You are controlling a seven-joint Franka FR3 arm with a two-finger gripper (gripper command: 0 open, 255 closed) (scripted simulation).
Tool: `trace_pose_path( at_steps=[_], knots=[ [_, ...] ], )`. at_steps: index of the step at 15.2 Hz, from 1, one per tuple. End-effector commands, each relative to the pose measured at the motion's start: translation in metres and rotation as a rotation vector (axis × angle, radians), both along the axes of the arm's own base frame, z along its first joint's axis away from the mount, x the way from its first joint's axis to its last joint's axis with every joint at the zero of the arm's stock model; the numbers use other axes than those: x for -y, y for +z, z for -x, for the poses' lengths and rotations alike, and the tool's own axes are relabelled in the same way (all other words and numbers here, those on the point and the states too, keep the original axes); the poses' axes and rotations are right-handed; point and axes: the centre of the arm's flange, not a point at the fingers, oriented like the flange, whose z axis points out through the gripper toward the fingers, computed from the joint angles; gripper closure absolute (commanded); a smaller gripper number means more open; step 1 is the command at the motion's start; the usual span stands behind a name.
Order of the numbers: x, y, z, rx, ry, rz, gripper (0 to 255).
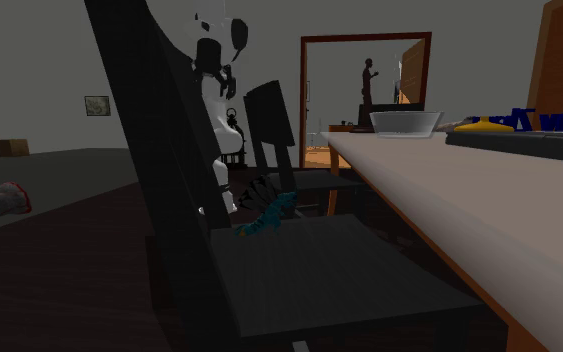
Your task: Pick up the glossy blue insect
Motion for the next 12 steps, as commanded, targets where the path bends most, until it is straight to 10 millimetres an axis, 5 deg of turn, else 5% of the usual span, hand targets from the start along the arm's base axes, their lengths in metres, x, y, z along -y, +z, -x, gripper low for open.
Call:
trace_pose_path(
  at_steps=[1,12],
  knots=[
    [0.0,0.0,0.0,0.0,0.0,0.0,0],
    [-0.094,-0.088,-0.071,0.031,-0.419,-0.089,0]
  ],
)
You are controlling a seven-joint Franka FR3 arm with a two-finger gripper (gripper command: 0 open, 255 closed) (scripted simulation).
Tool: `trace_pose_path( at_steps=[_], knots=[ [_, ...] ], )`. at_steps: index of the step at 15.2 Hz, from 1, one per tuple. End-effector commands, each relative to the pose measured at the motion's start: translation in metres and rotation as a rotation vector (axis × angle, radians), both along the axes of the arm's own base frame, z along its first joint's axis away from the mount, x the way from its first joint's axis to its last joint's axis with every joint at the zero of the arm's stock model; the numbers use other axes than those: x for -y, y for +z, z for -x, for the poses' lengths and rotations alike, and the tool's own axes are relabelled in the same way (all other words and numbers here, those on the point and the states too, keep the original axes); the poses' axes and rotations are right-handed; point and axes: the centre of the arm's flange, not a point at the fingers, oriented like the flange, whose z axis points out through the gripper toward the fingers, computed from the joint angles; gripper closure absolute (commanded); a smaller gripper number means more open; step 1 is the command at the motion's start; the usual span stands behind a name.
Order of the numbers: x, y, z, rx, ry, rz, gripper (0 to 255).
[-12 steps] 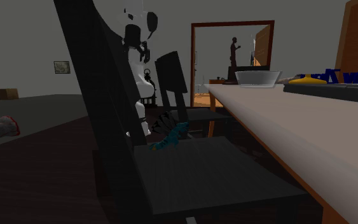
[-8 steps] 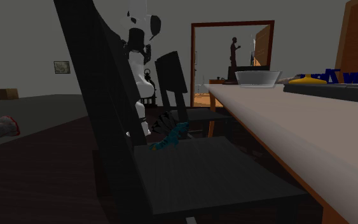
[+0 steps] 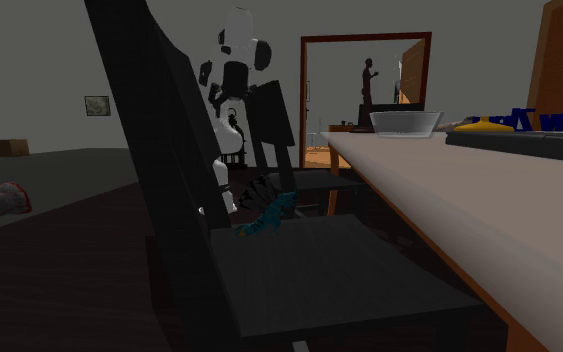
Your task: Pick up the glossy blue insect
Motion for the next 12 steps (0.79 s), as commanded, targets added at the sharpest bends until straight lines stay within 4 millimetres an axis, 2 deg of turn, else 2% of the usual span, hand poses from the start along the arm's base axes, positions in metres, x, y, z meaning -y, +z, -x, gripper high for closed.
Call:
trace_pose_path(
  at_steps=[1,7,12],
  knots=[
    [-0.017,-0.017,-0.016,0.007,-0.083,-0.019,0],
    [-0.055,-0.06,-0.073,0.025,-0.312,-0.068,0],
    [-0.077,-0.094,-0.126,0.039,-0.502,-0.108,0]
  ],
)
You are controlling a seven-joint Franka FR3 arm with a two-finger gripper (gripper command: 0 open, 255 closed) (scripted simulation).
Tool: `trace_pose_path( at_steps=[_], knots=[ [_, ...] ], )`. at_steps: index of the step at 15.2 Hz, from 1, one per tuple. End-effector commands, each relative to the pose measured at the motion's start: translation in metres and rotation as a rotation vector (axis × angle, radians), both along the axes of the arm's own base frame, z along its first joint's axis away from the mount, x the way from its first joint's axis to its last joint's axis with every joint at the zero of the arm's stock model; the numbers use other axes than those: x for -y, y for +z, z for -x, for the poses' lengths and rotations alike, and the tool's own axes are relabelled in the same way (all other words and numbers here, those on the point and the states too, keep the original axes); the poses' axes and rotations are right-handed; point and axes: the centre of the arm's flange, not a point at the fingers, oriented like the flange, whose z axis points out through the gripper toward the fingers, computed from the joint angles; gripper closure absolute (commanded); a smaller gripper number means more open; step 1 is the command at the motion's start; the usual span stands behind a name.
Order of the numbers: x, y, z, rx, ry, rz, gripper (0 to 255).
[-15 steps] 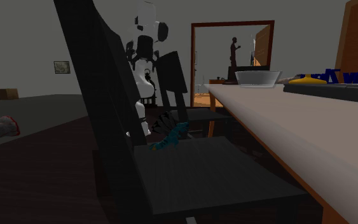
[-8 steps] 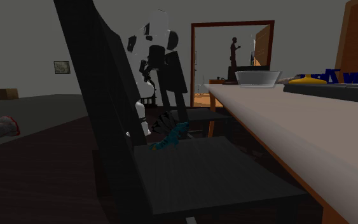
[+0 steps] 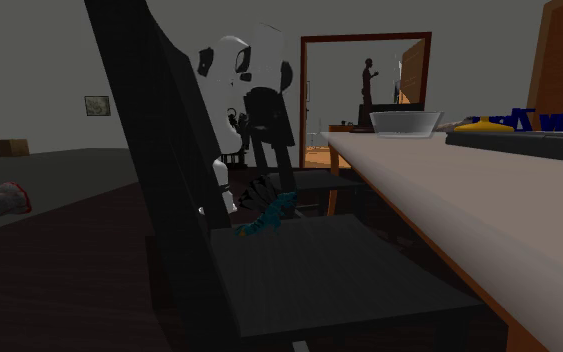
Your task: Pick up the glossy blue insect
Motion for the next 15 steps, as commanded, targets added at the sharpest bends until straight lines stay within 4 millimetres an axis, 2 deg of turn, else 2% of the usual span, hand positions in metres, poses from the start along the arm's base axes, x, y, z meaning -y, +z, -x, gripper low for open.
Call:
trace_pose_path(
  at_steps=[1,9,15],
  knots=[
    [-0.007,-0.014,-0.023,0.008,-0.085,-0.021,0],
    [-0.02,-0.064,-0.114,0.03,-0.383,-0.084,0],
    [-0.02,-0.095,-0.114,0.03,-0.383,-0.084,0]
  ],
)
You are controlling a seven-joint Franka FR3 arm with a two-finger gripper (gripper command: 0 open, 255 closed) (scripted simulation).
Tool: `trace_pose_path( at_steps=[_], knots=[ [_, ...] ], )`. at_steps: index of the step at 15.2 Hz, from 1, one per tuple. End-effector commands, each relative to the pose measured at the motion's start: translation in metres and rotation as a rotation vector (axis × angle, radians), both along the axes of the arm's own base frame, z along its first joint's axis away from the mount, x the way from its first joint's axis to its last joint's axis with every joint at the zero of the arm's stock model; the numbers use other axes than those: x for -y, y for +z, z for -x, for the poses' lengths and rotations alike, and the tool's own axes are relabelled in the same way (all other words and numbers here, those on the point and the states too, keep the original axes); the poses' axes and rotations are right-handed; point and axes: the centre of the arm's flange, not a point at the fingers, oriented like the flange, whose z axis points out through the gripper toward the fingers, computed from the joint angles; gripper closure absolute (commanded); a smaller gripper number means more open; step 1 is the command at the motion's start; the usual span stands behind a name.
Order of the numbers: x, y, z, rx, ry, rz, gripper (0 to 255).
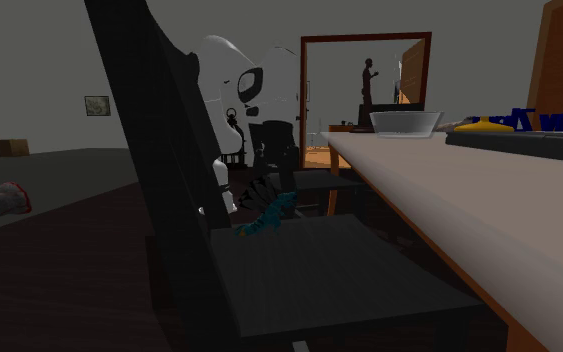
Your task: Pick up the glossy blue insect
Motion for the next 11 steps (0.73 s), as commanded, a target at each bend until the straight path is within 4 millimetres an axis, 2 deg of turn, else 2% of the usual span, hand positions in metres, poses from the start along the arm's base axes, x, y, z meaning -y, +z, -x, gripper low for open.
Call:
trace_pose_path(
  at_steps=[1,3,4,11],
  knots=[
    [0.0004,-0.0117,0.0003,0.001,0.0,0.0,0],
    [0.0004,-0.0147,0.0003,0.001,0.0,0.0,0],
    [0.0006,-0.0139,0.0002,0.001,0.0,0.0,255],
    [0.0009,-0.0129,0.001,0.001,0.0,0.0,255]
  ],
)
